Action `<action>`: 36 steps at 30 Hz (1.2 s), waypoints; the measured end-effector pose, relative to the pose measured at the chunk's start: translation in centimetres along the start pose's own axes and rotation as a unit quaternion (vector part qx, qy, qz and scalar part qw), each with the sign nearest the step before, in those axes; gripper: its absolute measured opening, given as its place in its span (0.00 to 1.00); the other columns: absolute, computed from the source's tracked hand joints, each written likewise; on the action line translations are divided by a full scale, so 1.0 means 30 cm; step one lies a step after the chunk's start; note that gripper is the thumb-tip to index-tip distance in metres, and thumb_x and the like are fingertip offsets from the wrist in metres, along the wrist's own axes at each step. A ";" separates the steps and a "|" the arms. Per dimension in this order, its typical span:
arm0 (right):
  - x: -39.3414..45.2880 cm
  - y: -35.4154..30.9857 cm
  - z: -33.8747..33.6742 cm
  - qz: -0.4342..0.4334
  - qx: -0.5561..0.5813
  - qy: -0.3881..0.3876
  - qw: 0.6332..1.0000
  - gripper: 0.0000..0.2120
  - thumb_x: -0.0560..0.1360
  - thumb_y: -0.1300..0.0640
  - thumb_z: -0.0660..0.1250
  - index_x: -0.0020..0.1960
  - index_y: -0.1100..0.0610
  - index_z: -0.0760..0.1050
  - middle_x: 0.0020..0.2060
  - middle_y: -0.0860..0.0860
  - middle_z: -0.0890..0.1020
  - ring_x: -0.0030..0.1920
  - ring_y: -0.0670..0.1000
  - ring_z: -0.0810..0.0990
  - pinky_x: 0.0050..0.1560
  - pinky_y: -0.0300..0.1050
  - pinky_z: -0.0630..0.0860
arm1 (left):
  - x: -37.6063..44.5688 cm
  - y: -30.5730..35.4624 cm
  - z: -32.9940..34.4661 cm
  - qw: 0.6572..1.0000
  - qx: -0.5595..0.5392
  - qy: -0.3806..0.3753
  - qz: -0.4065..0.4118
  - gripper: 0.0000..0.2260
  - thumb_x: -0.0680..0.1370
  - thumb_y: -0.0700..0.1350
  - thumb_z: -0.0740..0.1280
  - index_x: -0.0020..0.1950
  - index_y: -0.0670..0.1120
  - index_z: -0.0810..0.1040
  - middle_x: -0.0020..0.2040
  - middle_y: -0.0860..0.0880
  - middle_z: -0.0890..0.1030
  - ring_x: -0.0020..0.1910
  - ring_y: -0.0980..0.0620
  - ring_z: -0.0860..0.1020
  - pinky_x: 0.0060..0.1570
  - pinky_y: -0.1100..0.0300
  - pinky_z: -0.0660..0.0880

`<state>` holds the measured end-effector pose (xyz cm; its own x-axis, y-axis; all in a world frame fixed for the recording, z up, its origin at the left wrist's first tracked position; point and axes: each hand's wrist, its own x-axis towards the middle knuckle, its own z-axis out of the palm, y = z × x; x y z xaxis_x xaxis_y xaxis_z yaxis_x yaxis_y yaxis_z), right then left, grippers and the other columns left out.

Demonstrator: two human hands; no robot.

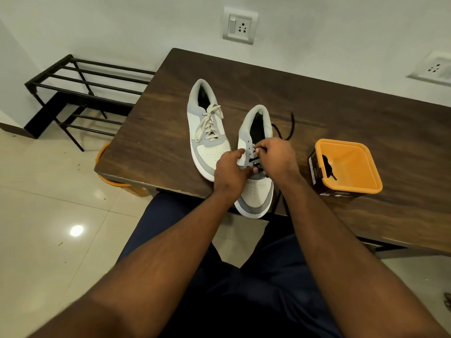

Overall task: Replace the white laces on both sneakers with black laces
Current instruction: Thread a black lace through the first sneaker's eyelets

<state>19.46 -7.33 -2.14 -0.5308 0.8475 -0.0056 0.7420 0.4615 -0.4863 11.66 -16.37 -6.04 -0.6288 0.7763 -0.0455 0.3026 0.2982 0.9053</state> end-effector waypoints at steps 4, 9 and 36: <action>0.012 -0.013 0.004 0.010 -0.030 -0.024 0.999 0.09 0.80 0.60 0.59 0.53 0.56 0.78 0.44 0.52 0.80 0.36 0.48 0.76 0.37 0.38 0.72 | 0.002 0.000 -0.001 1.000 0.023 -0.015 0.010 0.22 0.72 0.45 0.76 0.65 0.45 0.78 0.54 0.47 0.78 0.51 0.46 0.77 0.53 0.53 0.74; 0.005 -0.011 0.033 0.052 0.006 0.034 0.998 0.08 0.81 0.58 0.58 0.51 0.55 0.76 0.43 0.49 0.79 0.33 0.43 0.73 0.31 0.37 0.67 | 0.006 0.002 -0.008 0.999 0.043 -0.018 0.014 0.24 0.72 0.46 0.76 0.67 0.44 0.76 0.52 0.49 0.77 0.50 0.47 0.76 0.53 0.53 0.74; 0.017 -0.014 0.121 0.189 0.173 -0.031 0.966 0.06 0.80 0.59 0.55 0.50 0.56 0.70 0.46 0.59 0.79 0.47 0.61 0.81 0.48 0.58 0.81 | 0.009 -0.046 -0.002 0.995 0.093 -0.022 0.033 0.22 0.76 0.46 0.72 0.70 0.47 0.75 0.61 0.45 0.79 0.58 0.46 0.77 0.59 0.53 0.73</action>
<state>17.39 -8.04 -5.11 -0.2799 0.9160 -0.2874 0.7125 -0.0024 -0.7017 11.04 -16.60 -7.29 -0.5730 0.8195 -0.0112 0.4710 0.3405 0.8137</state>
